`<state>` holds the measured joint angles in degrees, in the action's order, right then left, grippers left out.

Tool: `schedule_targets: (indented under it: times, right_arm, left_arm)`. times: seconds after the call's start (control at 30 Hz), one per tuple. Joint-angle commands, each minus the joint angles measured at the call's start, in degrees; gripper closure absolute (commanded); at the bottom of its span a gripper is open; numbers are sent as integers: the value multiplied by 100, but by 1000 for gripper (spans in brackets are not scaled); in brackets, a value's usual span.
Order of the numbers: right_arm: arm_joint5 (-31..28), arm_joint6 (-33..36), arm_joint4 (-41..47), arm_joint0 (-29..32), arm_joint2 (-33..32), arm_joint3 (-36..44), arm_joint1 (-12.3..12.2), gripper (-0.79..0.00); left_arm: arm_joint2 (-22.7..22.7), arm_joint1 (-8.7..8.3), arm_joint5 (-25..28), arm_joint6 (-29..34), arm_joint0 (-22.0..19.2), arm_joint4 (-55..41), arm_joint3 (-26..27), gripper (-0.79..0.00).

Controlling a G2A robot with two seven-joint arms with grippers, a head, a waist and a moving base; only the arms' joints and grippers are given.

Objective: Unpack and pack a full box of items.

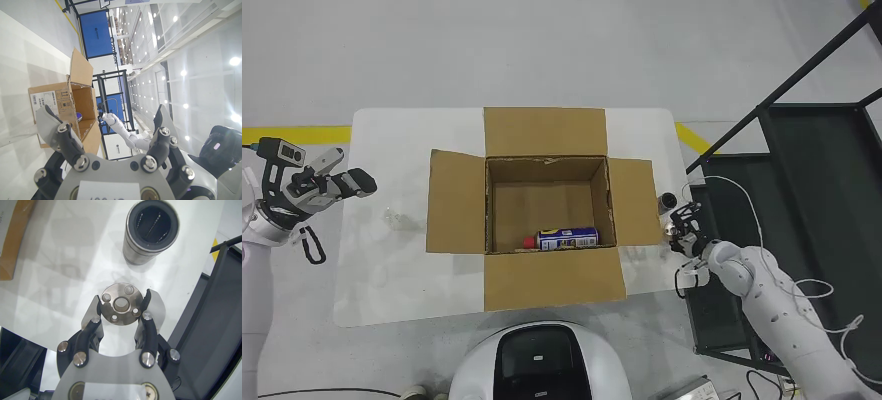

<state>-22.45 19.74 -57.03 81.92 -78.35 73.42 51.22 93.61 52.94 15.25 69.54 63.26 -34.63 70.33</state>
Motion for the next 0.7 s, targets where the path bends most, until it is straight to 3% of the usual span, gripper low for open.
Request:
schedule_targets:
  times: [0.0, 0.23, 0.4, 0.5, 0.67]
  right_arm:
    - [-13, 60, -62, 227, -289, 343, -62, 0]
    - [-130, 420, -233, 1466, -1644, 2239, -269, 0]
    - [-319, 467, -274, 2005, -2134, 3422, -297, 0]
    - [-492, 558, -283, 1893, -2041, 3841, -297, 0]
    - [-718, 679, -481, 1037, -1306, 3997, -268, 0]
  left_arm:
    - [0, 0, 0, 0, 0, 0, 0, -785]
    - [0, 0, 0, 0, 0, 0, 0, -785]
    - [0, 0, 0, 0, 0, 0, 0, -785]
    - [0, 0, 0, 0, 0, 0, 0, -785]
    - [0, 0, 0, 0, 0, 0, 0, -785]
